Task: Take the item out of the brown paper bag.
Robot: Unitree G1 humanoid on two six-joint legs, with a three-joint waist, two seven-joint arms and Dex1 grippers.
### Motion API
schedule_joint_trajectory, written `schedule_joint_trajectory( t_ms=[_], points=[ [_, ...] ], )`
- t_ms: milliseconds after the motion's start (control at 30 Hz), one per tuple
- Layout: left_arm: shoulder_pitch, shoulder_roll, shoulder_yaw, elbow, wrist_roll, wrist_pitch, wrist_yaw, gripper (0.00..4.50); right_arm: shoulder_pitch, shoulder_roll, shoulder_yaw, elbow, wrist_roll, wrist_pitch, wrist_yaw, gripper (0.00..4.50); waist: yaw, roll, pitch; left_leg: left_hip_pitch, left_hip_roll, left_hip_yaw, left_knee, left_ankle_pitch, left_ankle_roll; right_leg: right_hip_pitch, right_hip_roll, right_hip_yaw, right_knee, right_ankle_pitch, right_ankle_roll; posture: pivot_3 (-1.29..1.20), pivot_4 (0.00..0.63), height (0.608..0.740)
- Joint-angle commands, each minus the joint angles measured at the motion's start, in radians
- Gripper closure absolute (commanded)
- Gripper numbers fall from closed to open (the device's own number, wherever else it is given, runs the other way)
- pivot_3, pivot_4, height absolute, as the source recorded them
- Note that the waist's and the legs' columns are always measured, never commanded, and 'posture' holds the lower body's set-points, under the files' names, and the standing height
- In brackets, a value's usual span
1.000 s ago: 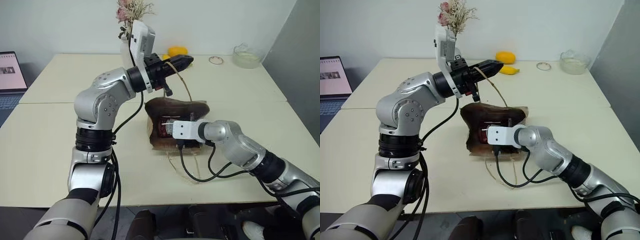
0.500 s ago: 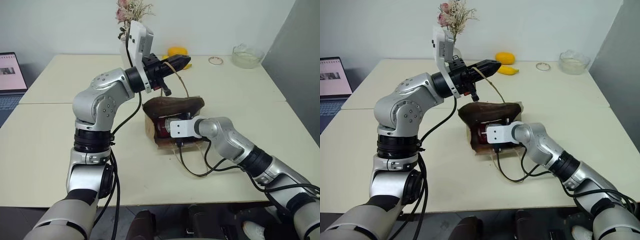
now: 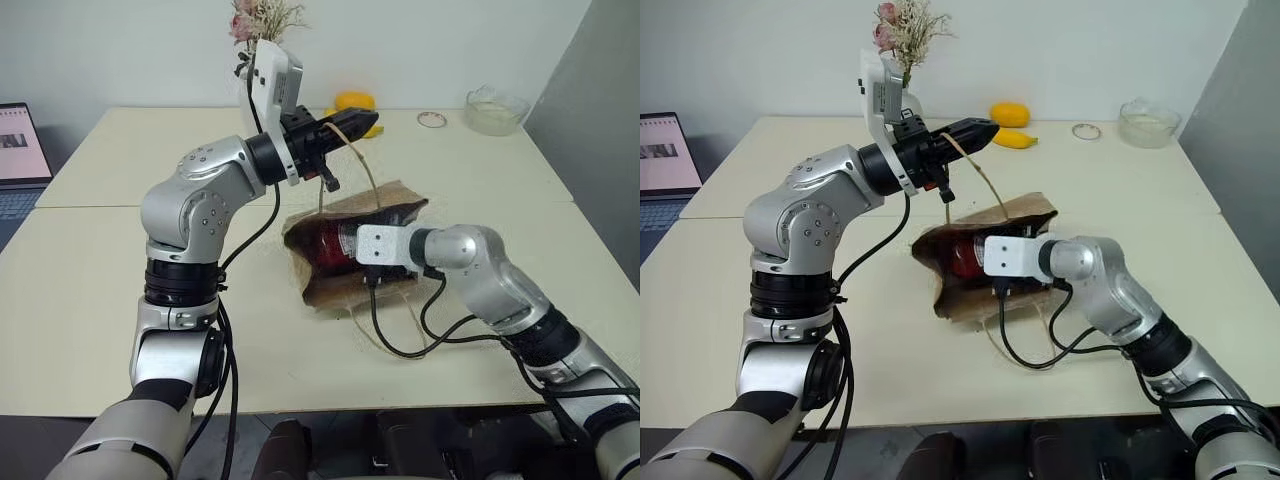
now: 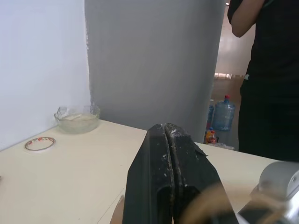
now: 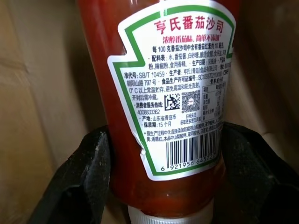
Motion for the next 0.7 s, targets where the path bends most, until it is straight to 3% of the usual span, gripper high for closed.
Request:
schedule_joint_trajectory(
  t_ms=[33,367,700],
  points=[
    [-0.01,0.013,0.014,-0.021,0.0,-0.023,0.0,4.5,0.009,-0.021,-0.085,-0.104,0.081,0.039,0.052,1.41,0.0,0.0,0.0,0.0,0.0,0.0,0.0,0.0,0.0,0.0,0.0,0.0,0.0,0.0,0.0,0.0,0.15,0.74],
    [-0.011,0.02,0.011,-0.013,0.013,-0.028,0.002,4.5,0.055,-0.059,-0.205,-0.222,0.349,0.089,0.165,1.42,0.0,0.0,0.0,0.0,0.0,0.0,0.0,0.0,0.0,0.0,0.0,0.0,0.0,0.0,0.0,0.0,0.15,0.74],
    [-0.023,0.018,0.004,0.024,0.043,-0.029,0.022,4.5,-0.005,0.08,-0.539,-0.303,0.848,0.331,0.072,1.47,0.001,0.0,0.0,0.0,0.0,0.0,0.0,0.0,0.0,0.001,0.0,0.0,0.0,0.0,0.0,0.0,0.15,0.74]
  ],
)
